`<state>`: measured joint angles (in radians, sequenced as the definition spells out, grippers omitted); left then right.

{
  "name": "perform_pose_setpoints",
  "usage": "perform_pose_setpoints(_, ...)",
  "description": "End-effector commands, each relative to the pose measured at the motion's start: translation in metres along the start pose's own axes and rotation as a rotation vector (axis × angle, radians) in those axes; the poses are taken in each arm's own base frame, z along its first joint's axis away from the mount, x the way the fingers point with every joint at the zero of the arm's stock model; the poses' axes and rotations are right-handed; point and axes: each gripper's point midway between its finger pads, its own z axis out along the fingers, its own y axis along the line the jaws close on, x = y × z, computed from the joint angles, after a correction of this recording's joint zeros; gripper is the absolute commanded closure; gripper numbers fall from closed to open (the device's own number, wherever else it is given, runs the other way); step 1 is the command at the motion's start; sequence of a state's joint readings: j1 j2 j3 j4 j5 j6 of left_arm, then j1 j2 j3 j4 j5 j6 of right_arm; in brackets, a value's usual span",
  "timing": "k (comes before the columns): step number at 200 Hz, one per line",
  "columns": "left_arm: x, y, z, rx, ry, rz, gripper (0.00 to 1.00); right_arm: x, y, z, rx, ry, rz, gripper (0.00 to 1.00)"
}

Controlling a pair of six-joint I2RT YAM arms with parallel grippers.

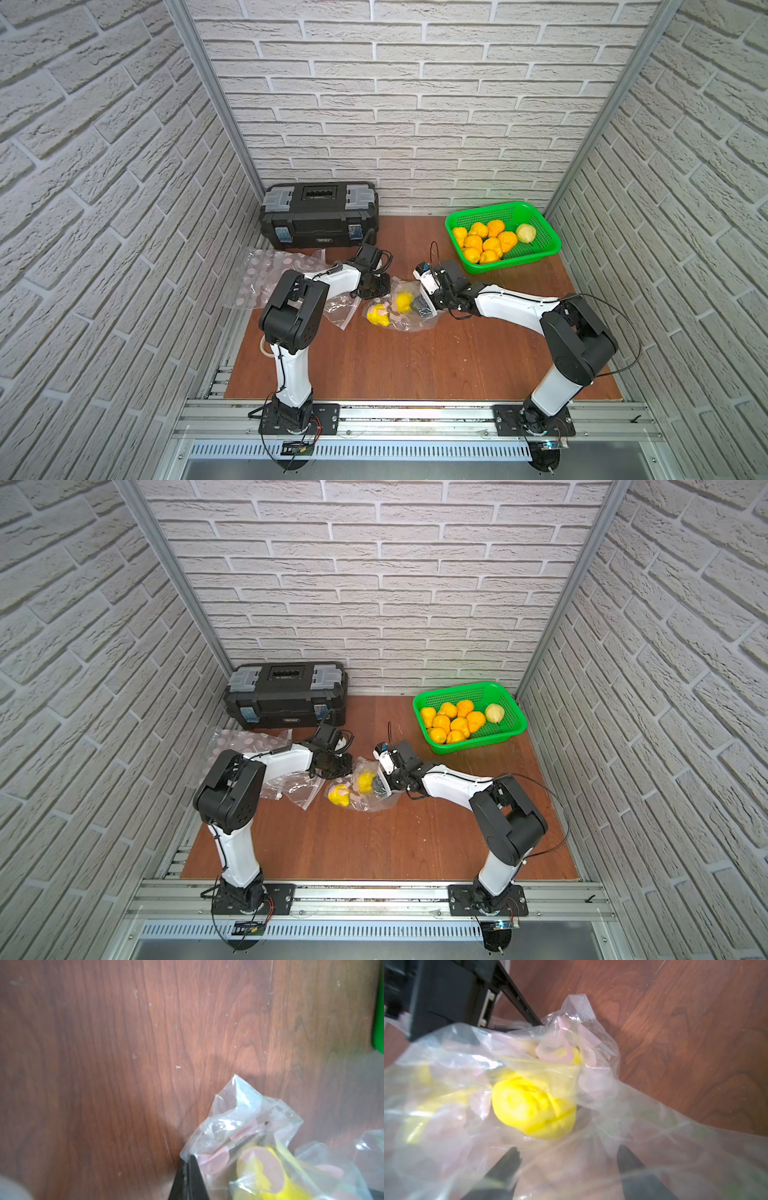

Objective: Open the zip-top bag and take out the pear
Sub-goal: Pick up the pear from the zipper food storage bag.

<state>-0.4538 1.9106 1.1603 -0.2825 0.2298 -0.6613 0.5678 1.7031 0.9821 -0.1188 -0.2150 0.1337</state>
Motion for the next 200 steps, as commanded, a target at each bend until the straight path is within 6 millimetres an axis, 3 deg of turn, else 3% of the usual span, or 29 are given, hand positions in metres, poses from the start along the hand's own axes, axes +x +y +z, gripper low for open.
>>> perform_pose_setpoints(1, 0.028, 0.019, 0.005, -0.087, 0.099, 0.003, 1.00, -0.020, 0.026, 0.006, -0.132, -0.069, -0.005, 0.23)
perform_pose_setpoints(21, 0.027, 0.014, 0.006, -0.081, 0.099, 0.009, 1.00, -0.025, 0.035, 0.016, -0.134, -0.058, -0.021, 0.21)
perform_pose_setpoints(52, 0.028, 0.010, 0.007, -0.078, 0.098, 0.014, 1.00, -0.017, 0.014, 0.040, -0.012, 0.008, 0.010, 0.20)
perform_pose_setpoints(93, 0.030, 0.008, 0.008, -0.081, 0.104, 0.018, 1.00, -0.014, 0.005, 0.062, 0.034, 0.065, 0.021, 0.08)
perform_pose_setpoints(120, 0.032, 0.009, 0.008, -0.087, 0.105, 0.020, 1.00, -0.011, -0.007, 0.062, 0.100, 0.079, 0.022, 0.14)
perform_pose_setpoints(166, 0.032, 0.024, 0.007, -0.120, 0.101, 0.004, 1.00, -0.012, 0.004, 0.024, 0.034, 0.043, 0.037, 0.40)
perform_pose_setpoints(200, 0.029, 0.037, 0.005, -0.140, 0.099, -0.012, 1.00, -0.008, 0.011, -0.012, -0.047, 0.022, 0.072, 0.45)
